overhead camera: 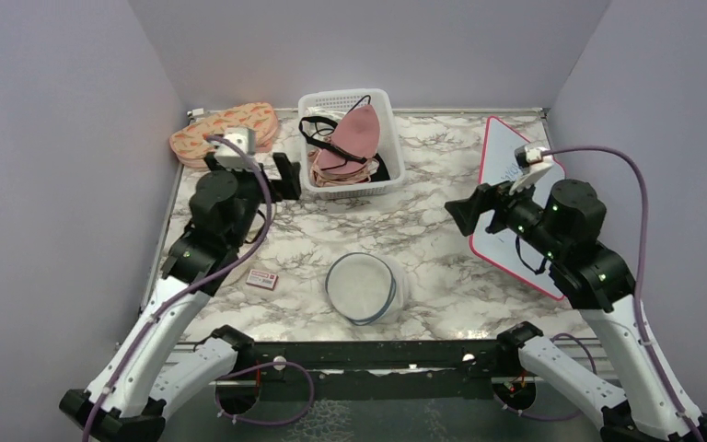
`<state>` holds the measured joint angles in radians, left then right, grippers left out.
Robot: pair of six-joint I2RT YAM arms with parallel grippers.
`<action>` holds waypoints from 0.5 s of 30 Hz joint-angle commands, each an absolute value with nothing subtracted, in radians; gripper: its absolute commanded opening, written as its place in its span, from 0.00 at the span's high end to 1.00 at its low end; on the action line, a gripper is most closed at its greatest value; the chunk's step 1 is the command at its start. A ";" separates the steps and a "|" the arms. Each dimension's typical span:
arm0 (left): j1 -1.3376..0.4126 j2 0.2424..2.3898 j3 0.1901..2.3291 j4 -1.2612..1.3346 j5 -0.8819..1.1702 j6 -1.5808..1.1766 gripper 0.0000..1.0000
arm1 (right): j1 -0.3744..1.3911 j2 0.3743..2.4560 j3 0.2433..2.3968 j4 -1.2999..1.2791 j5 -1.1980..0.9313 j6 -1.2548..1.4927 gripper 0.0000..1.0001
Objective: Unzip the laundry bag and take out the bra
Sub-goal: Reset both arms
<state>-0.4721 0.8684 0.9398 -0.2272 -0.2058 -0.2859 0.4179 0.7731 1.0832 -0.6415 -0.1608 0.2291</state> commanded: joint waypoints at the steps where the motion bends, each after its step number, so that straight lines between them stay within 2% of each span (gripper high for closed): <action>1: -0.471 0.780 1.107 -0.278 -0.462 -0.163 0.01 | 0.420 0.674 1.150 -0.604 0.021 0.195 0.00; 6: -0.471 0.734 1.200 -0.311 -0.489 -0.099 0.01 | 0.420 0.612 1.173 -0.568 0.124 0.185 0.00; 15: -0.471 0.652 1.174 -0.328 -0.428 -0.130 0.01 | 0.420 0.563 1.146 -0.570 0.192 0.238 0.00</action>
<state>-0.4725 0.6769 1.1915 -0.2924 -0.4351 -0.1322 0.4175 0.5941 1.1671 -0.5800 0.1390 0.2138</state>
